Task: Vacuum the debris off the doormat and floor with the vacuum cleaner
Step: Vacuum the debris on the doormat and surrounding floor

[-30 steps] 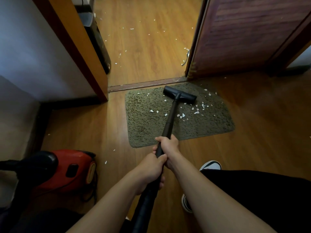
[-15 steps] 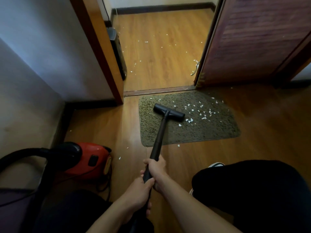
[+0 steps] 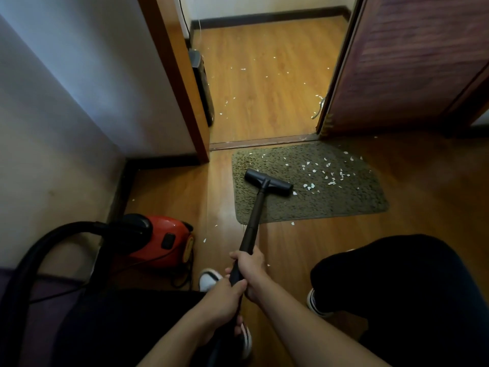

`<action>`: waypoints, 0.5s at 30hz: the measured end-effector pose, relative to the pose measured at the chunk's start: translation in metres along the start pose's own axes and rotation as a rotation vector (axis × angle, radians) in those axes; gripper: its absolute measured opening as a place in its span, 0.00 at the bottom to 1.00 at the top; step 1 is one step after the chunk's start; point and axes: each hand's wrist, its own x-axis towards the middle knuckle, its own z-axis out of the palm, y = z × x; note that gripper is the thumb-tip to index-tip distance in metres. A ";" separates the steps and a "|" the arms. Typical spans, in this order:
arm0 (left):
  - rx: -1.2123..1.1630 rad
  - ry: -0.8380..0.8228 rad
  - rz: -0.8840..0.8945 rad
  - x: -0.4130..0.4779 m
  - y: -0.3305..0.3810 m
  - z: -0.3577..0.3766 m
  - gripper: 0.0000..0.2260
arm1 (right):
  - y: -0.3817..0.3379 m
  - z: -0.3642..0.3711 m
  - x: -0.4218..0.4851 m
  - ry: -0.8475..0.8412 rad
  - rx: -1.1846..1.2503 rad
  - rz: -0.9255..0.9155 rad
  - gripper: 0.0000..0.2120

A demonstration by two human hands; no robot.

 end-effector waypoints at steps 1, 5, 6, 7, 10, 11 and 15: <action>0.000 -0.004 0.007 0.004 0.002 0.000 0.17 | -0.002 0.000 0.003 0.006 0.011 0.002 0.13; -0.010 -0.017 -0.002 0.023 0.011 -0.001 0.15 | -0.014 -0.002 0.018 0.001 0.034 -0.003 0.11; -0.020 -0.025 -0.008 0.028 0.013 -0.003 0.15 | -0.018 -0.001 0.022 -0.009 0.027 -0.004 0.11; -0.028 -0.033 -0.014 0.032 0.017 -0.004 0.15 | -0.021 -0.001 0.026 -0.012 0.020 -0.008 0.11; -0.048 -0.040 -0.018 0.045 0.028 -0.003 0.13 | -0.032 0.000 0.040 0.001 0.012 -0.018 0.11; -0.052 -0.040 -0.015 0.050 0.033 -0.002 0.11 | -0.035 0.000 0.047 0.005 0.007 -0.022 0.11; -0.079 -0.056 -0.010 0.070 0.050 0.001 0.11 | -0.051 -0.002 0.072 0.019 -0.022 -0.047 0.15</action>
